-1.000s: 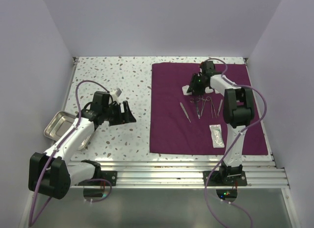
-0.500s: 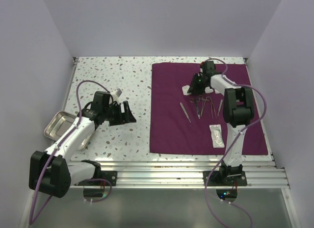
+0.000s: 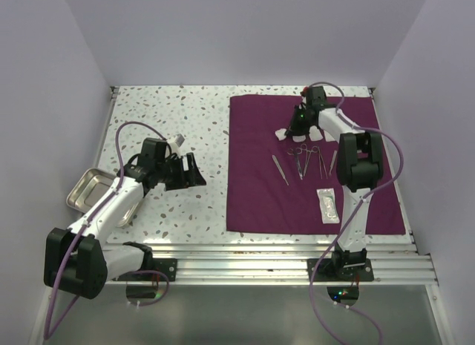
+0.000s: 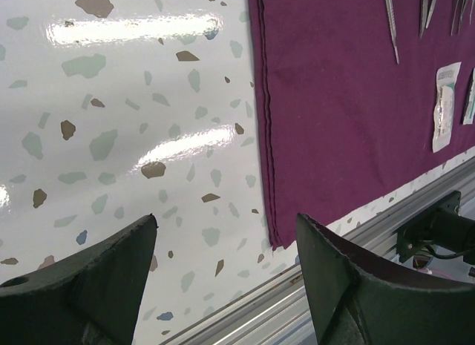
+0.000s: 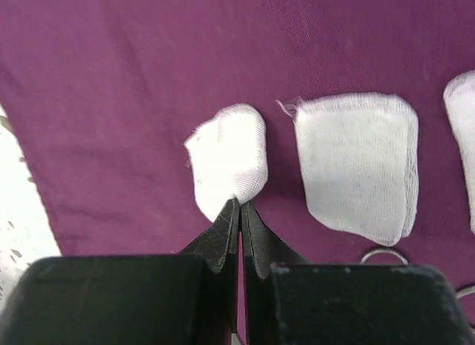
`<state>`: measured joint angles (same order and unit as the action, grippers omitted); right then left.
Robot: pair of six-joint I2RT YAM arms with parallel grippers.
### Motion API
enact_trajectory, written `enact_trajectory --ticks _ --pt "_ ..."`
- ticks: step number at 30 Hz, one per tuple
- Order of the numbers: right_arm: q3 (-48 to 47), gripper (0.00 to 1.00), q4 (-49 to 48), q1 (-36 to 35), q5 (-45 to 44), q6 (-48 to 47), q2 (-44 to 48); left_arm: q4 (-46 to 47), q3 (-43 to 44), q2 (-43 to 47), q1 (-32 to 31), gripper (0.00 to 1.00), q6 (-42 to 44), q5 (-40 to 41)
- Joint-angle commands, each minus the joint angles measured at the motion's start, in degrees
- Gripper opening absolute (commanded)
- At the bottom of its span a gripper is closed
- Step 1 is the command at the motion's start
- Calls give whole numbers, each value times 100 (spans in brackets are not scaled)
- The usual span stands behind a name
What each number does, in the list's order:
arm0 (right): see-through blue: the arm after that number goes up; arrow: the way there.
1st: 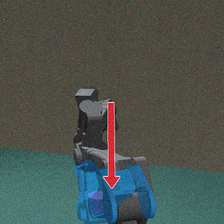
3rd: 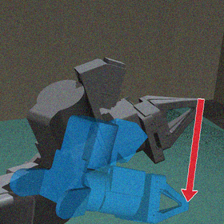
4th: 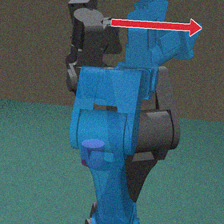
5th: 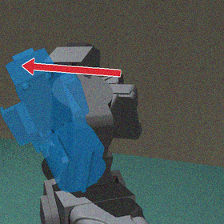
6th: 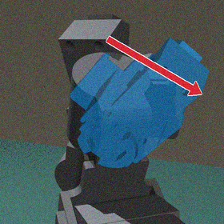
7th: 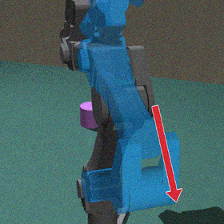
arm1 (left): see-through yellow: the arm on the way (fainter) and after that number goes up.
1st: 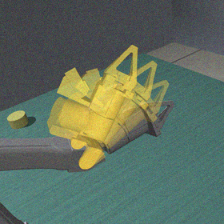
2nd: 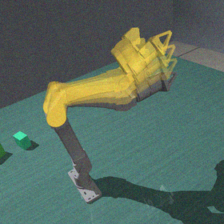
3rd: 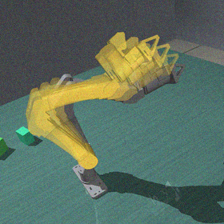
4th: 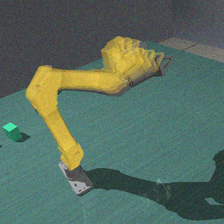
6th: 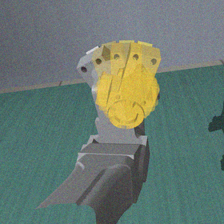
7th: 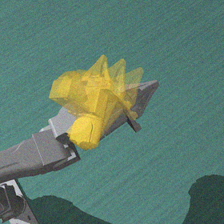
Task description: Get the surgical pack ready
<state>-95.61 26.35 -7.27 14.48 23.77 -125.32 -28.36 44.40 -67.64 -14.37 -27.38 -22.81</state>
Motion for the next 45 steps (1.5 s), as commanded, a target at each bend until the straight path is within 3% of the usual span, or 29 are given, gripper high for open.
enact_trajectory --ticks 1,12,25,45 --pt "-458 0 160 6 -129 -197 200 102 86 -30 22 79 66 -127" --pt "-265 0 213 6 -797 -259 411 138 60 -65 22 79 39 -180" --pt "-133 0 -209 50 -490 -399 666 173 77 -162 22 79 66 -189" --pt "-54 0 -7 243 -437 -584 684 208 86 -241 22 79 74 -224"
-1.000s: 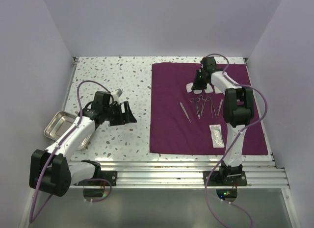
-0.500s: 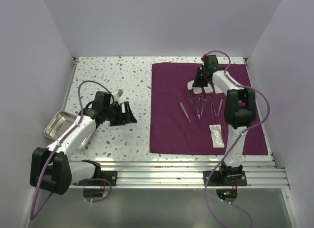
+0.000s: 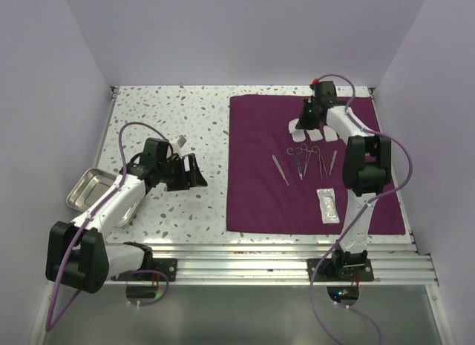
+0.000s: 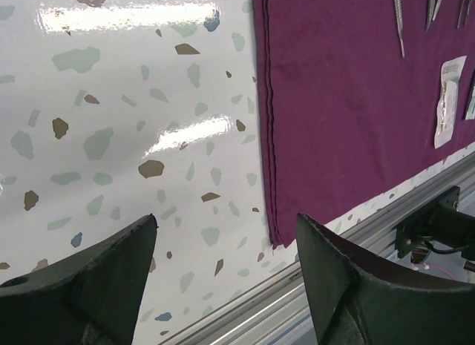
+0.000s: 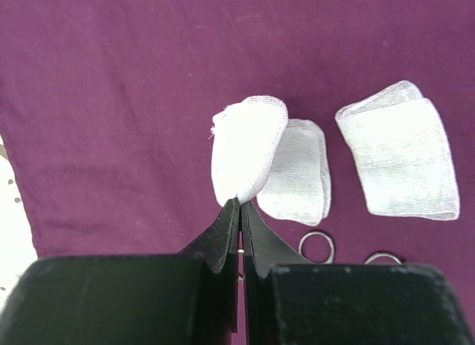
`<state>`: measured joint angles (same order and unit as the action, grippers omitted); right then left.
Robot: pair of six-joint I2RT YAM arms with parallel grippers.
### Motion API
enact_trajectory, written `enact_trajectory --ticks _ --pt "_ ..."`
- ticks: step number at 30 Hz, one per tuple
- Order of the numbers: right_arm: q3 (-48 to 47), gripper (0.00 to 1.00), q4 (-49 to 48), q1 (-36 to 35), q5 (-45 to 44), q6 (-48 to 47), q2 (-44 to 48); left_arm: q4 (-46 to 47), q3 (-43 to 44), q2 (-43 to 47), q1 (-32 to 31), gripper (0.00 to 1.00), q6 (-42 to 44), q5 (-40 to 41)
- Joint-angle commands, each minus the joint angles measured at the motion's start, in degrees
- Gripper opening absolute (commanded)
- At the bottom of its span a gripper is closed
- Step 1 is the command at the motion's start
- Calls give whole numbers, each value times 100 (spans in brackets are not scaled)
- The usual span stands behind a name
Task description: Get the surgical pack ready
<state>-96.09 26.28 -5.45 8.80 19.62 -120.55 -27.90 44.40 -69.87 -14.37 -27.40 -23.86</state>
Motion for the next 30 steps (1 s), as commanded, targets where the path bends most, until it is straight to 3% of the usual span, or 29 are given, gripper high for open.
enact_trajectory --ticks 1,30 --pt "-15 0 8 79 175 -186 190 171 86 -27 22 79 77 -110" --pt "205 0 96 238 114 -204 -249 206 121 -141 31 79 59 -154"
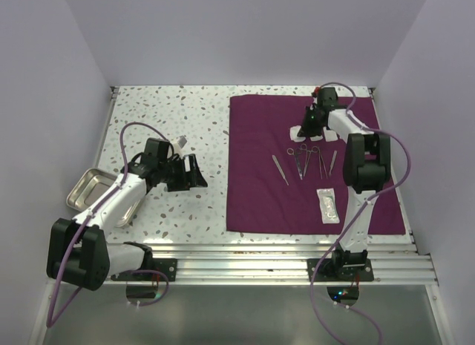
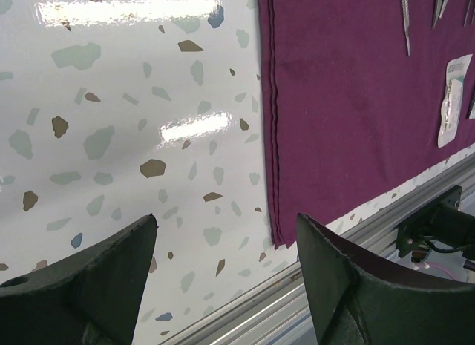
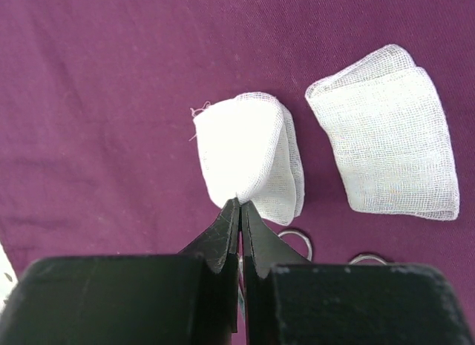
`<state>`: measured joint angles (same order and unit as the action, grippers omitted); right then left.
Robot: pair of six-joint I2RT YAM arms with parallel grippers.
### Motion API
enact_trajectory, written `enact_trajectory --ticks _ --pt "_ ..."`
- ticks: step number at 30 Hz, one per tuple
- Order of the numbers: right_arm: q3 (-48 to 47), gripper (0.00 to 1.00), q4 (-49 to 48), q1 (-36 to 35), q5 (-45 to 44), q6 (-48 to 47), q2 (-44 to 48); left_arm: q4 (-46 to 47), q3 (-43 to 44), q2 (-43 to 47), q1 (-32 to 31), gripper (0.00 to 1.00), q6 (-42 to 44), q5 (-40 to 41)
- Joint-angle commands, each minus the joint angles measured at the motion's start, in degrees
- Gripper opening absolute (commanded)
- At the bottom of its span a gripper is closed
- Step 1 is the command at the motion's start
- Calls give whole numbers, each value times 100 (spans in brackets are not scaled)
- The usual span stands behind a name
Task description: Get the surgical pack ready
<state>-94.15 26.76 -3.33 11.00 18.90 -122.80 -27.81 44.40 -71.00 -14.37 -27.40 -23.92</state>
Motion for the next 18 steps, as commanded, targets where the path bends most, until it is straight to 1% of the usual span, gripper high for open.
enact_trajectory --ticks 1,8,11,15,16,17,18 --pt "37 0 48 34 -116 -132 -24 206 121 -28 31 79 59 -139" --pt "-94 0 145 61 -230 -184 -139 215 121 -54 31 79 50 -148" --pt "-156 2 198 70 -257 -202 -156 206 121 -72 31 79 59 -156" --pt "-227 11 320 70 -195 -202 -209 224 112 -98 31 79 59 -157" --pt "-218 14 329 78 -204 -193 -218 232 112 -107 31 79 59 -174" --pt "-218 21 329 87 -195 -211 -218 241 121 -116 31 79 59 -174" --pt "-209 23 329 87 -195 -220 -200 233 121 -124 31 79 59 -174"
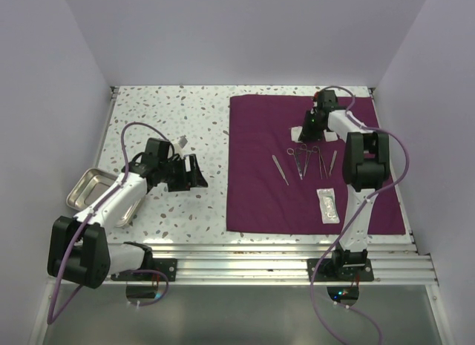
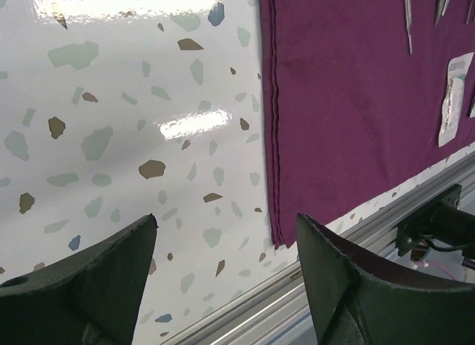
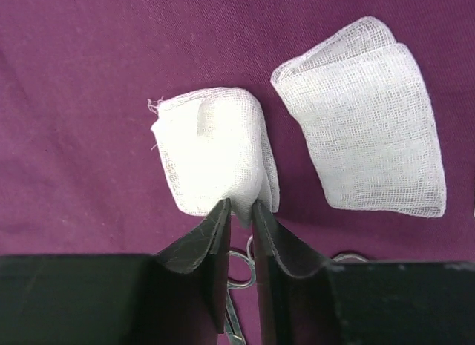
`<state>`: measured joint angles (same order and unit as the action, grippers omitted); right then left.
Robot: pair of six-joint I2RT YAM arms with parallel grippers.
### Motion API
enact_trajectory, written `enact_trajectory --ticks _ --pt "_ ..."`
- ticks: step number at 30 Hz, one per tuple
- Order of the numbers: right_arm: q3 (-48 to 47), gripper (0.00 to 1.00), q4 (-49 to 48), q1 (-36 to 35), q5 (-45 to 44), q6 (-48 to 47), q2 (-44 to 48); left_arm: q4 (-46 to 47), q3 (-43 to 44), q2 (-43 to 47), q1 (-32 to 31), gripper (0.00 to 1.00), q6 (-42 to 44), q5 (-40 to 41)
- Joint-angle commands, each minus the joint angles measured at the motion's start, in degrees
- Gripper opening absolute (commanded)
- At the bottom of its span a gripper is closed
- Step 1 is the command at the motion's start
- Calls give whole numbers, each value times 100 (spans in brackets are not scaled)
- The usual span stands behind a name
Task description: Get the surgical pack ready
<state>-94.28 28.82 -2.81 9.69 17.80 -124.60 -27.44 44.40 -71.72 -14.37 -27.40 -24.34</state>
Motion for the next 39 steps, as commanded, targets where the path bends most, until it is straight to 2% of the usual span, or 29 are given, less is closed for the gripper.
enact_trajectory --ticks 1,9,28,39 --pt "-196 24 133 26 -73 -119 -4 195 121 -52 31 79 68 -141" --pt "-214 35 194 44 -222 -119 287 257 130 -122 40 79 59 -176" --pt "-328 43 212 219 163 -49 155 310 156 -210 31 79 15 -203" --pt "-266 43 89 219 384 48 -38 327 121 -228 31 79 -11 -194"
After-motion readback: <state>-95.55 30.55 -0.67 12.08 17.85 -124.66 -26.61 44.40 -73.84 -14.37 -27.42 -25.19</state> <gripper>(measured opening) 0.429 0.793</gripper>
